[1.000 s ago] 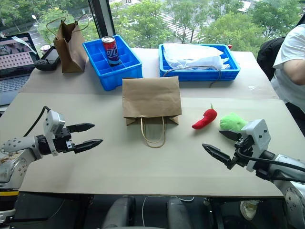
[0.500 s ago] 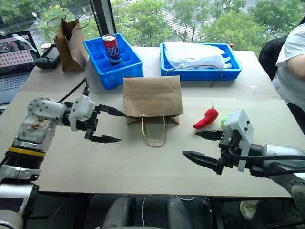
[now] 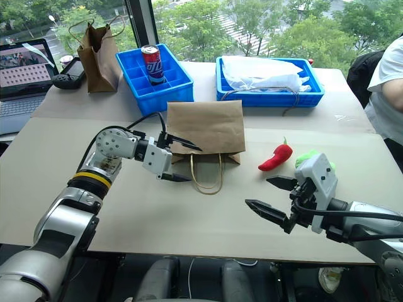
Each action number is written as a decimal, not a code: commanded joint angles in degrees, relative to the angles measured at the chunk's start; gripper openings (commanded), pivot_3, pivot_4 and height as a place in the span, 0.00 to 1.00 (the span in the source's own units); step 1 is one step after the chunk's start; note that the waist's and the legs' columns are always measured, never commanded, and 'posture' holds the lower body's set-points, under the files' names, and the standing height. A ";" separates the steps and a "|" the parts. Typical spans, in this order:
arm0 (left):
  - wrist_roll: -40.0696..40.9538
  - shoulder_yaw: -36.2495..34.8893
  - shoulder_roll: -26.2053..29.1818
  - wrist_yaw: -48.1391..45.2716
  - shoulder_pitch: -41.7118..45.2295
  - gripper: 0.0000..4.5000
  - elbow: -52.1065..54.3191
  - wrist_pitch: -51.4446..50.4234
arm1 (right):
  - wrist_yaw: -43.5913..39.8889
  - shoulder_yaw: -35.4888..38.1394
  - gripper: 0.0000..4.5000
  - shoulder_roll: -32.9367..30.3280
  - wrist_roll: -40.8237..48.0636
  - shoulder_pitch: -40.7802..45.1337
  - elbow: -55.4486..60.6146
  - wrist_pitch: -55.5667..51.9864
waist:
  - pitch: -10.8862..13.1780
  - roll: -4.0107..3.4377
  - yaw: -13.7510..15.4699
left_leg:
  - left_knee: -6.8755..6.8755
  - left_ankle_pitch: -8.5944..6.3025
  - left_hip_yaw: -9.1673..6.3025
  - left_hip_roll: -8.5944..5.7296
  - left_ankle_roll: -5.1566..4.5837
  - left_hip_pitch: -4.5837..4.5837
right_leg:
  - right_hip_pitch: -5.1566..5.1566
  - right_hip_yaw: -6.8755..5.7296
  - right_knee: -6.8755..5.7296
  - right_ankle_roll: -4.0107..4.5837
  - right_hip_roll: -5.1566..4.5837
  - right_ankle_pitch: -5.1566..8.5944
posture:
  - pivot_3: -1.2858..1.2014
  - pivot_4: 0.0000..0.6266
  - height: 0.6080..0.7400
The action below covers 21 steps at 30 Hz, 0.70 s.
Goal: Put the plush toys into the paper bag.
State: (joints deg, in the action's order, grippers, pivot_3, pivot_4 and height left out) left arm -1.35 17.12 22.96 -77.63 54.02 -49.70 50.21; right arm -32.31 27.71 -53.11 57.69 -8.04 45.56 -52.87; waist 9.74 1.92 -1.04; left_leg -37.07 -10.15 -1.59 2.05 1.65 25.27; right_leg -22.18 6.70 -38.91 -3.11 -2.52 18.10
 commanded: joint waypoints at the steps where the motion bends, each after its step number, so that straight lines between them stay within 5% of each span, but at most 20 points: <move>1: 1.74 -0.21 -0.49 -1.57 2.42 0.68 -1.31 1.14 | 0.86 2.09 1.00 0.29 0.67 -0.90 2.24 0.98 | 0.00 0.00 -0.02 | 0.00 0.00 -0.01 0.00 0.00 0.00 | 0.00 0.00 0.00 0.00 0.00 0.00 | 0.52 0.24 0.75; 10: 11.80 -2.44 0.93 -10.61 0.76 0.01 8.02 -12.65 | 3.12 -0.60 1.00 2.69 -3.41 -3.19 2.09 2.43 | 0.00 0.00 -0.13 | -0.04 0.01 -0.03 0.00 -0.01 -0.01 | 0.01 0.00 -0.06 0.00 0.01 0.00 | 0.52 0.24 0.75; 21: 25.56 -4.89 5.09 -8.25 -7.59 0.01 38.76 -53.74 | 3.64 -8.63 1.00 6.51 -8.26 -7.23 3.21 3.91 | -0.01 -0.02 -0.74 | -0.09 0.01 -0.13 0.02 -0.01 -0.02 | 0.04 -0.05 -0.11 0.00 0.03 0.00 | 0.52 0.24 0.75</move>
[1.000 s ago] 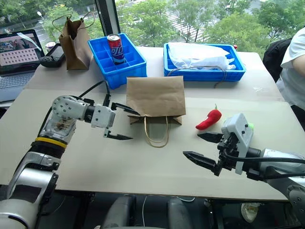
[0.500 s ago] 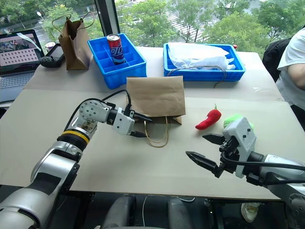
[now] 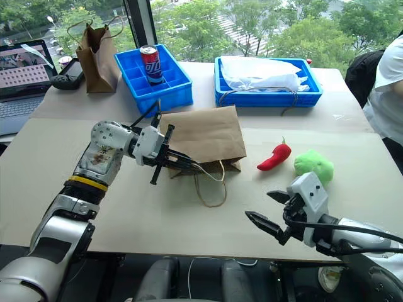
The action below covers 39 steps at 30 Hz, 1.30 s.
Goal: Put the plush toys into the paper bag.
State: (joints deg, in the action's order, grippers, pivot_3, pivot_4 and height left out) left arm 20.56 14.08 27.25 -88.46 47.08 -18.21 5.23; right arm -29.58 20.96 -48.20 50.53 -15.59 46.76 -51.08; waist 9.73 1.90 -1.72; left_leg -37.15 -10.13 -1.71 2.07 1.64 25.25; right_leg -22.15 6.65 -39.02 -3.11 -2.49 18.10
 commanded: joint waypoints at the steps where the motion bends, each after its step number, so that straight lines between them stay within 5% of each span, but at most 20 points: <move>1: 4.20 -2.17 0.96 3.39 -1.03 0.01 8.88 -11.18 | 1.90 -2.97 1.00 2.88 -1.08 0.77 1.83 2.02 | 0.00 0.00 -0.14 | -0.04 0.00 -0.02 0.00 0.00 0.00 | 0.00 -0.01 -0.01 0.00 0.01 0.00 | 0.52 0.24 0.75; 3: 4.63 -2.94 0.84 5.14 -1.78 0.01 10.83 -13.78 | 4.00 -5.96 1.00 6.29 -1.49 2.10 1.14 2.39 | 0.00 0.00 -0.38 | -0.08 0.01 -0.04 0.00 -0.01 0.00 | 0.02 -0.03 -0.04 0.00 0.01 0.00 | 0.52 0.24 0.75; 6: 5.71 -4.13 0.14 8.19 -2.55 0.00 12.96 -17.88 | 8.50 -11.09 0.86 13.02 -4.79 4.79 -1.83 3.80 | -0.01 -0.01 -0.79 | -0.08 0.02 -0.06 0.01 -0.02 -0.06 | 0.06 -0.03 -0.06 0.00 0.03 0.00 | 0.52 0.24 0.75; 17: 8.75 -6.59 -2.27 11.95 -4.62 0.00 17.27 -22.35 | 14.35 -26.56 0.01 29.11 -22.45 17.01 -15.34 15.83 | -0.01 -0.02 -0.75 | -0.09 0.03 -0.06 0.00 0.00 -0.04 | -0.01 -0.04 -0.10 0.01 0.03 -0.01 | 0.52 0.24 0.75; 30: 11.05 -8.27 -3.01 15.01 -3.95 0.00 17.41 -27.18 | 11.19 -32.94 0.01 33.56 -36.94 23.42 -38.16 28.55 | -0.02 -0.02 -0.76 | -0.08 0.03 -0.06 0.00 0.00 -0.04 | -0.02 -0.05 -0.11 0.02 0.02 -0.01 | 0.52 0.24 0.75; 39: 16.47 -15.48 -3.47 25.87 0.70 0.00 13.10 -40.61 | 8.49 -34.26 0.01 32.11 -41.11 22.64 -40.85 29.04 | -0.05 0.03 -0.82 | -0.12 0.08 -0.09 0.00 0.02 -0.20 | 0.10 -0.06 -0.25 0.06 0.03 -0.05 | 0.52 0.24 0.75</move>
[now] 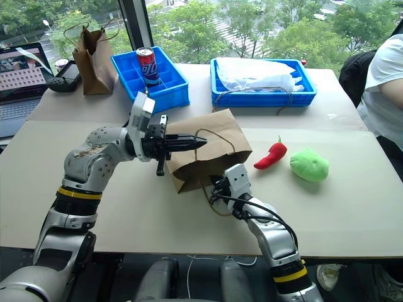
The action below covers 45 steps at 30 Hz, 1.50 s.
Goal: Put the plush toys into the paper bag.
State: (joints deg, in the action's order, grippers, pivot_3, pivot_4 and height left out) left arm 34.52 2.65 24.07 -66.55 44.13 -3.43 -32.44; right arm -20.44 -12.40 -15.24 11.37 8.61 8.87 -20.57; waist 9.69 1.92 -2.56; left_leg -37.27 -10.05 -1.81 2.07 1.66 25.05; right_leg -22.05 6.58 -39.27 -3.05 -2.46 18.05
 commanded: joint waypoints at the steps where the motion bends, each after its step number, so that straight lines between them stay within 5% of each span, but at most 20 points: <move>1: 3.19 -5.30 -0.56 5.54 4.76 0.00 -2.94 -4.25 | -0.78 -1.01 0.01 -0.81 -2.19 -1.67 -2.99 -1.67 | -0.02 0.02 0.02 | 0.00 0.00 0.00 0.00 0.00 0.00 | 0.00 0.00 0.00 0.00 0.00 0.00 | 0.52 0.24 0.75; 10: 7.18 -13.45 -4.53 17.52 11.18 0.00 -8.78 -9.60 | -1.47 -0.81 0.01 0.00 -3.25 -2.20 -5.10 -2.24 | -0.06 0.09 -0.01 | 0.00 0.00 -0.04 0.00 0.00 -0.07 | 0.07 -0.03 0.00 -0.01 0.00 -0.01 | 0.52 0.24 0.75; 19: 10.08 -13.92 -5.63 19.28 10.10 0.00 -5.23 -12.70 | -1.88 -0.36 0.01 -0.26 -3.51 -2.46 -4.54 -2.62 | -0.09 0.14 0.04 | 0.00 0.01 -0.05 0.00 0.02 -0.22 | 0.25 -0.04 0.02 -0.01 0.00 -0.01 | 0.52 0.24 0.75; 28: 11.89 -9.08 -2.32 15.92 3.38 0.00 2.56 -20.81 | -6.37 2.58 0.01 -10.09 0.87 -4.34 17.62 -16.84 | -0.07 0.12 0.61 | 0.23 -0.01 -0.19 -0.11 0.04 -0.36 | 0.65 -0.10 0.43 -0.05 -0.08 0.01 | 0.52 0.24 0.75; 36: 15.22 -8.52 -2.56 16.25 1.20 0.00 5.15 -25.61 | -6.02 10.21 0.01 -11.87 8.55 0.35 28.26 -29.47 | -0.01 0.07 -0.01 | 0.24 -0.01 -0.28 -0.08 0.04 -0.40 | 0.65 -0.15 0.38 -0.04 -0.03 0.01 | 0.52 0.24 0.75; 45: 18.42 -9.64 -4.00 18.82 2.04 0.00 5.72 -27.45 | -1.85 7.79 0.01 -4.67 6.10 8.60 16.37 -24.11 | 0.01 0.06 0.01 | 0.28 -0.01 -0.30 -0.09 0.04 -0.36 | 0.62 -0.18 0.44 -0.04 -0.05 0.01 | 0.52 0.24 0.75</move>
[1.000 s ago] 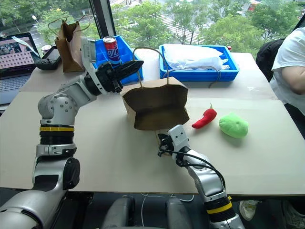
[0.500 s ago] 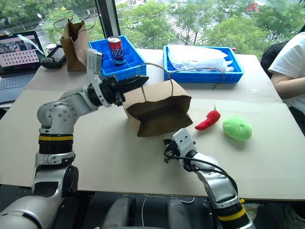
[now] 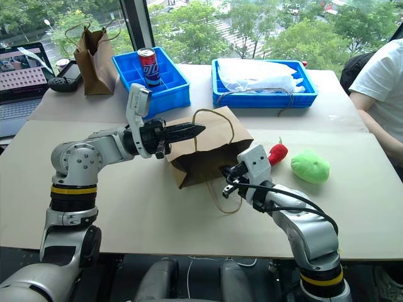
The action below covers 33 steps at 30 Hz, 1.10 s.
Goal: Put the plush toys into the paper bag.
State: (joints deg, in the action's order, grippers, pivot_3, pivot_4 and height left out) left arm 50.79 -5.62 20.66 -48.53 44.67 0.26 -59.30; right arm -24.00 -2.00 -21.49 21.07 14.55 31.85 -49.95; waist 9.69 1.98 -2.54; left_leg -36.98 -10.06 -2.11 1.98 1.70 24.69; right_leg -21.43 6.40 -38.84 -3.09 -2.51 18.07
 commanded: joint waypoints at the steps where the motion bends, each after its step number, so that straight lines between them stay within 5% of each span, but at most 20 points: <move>1: 2.57 -1.47 -0.90 1.57 1.15 0.00 2.44 -0.88 | 2.58 -4.48 0.01 3.11 -6.19 4.09 -12.60 9.51 | 0.00 -0.01 -0.02 | 0.00 0.00 0.00 -0.01 0.00 -0.01 | 0.00 0.01 0.00 0.00 0.00 0.00 | 0.52 0.24 0.75; 8: 4.68 -3.30 -1.66 5.90 0.59 0.00 3.76 -1.96 | 3.20 -9.46 0.01 7.49 -13.58 7.24 -31.80 22.40 | 0.03 -0.04 -0.04 | 0.09 0.01 0.03 -0.01 0.01 0.24 | -0.38 0.03 -0.05 0.02 -0.01 -0.01 | 0.52 0.24 0.75; 33: 11.35 -20.19 -8.56 36.73 11.03 0.00 -9.06 -0.80 | -1.70 -14.15 0.01 5.48 -19.75 3.84 -33.24 17.82 | 0.00 -0.01 -0.06 | 0.08 0.20 -0.25 -0.01 0.31 0.42 | -0.59 -0.24 -0.24 0.05 -0.02 -0.04 | 0.52 0.24 0.75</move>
State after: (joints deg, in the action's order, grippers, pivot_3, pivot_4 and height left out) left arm 60.94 -25.00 12.28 -13.16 54.19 -9.77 -61.20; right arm -24.12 -13.87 -15.32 2.10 21.11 1.19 -28.16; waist 9.69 1.97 -2.60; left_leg -36.91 -9.86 -2.36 1.98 2.01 25.11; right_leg -22.01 6.15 -39.08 -3.03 -2.53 18.03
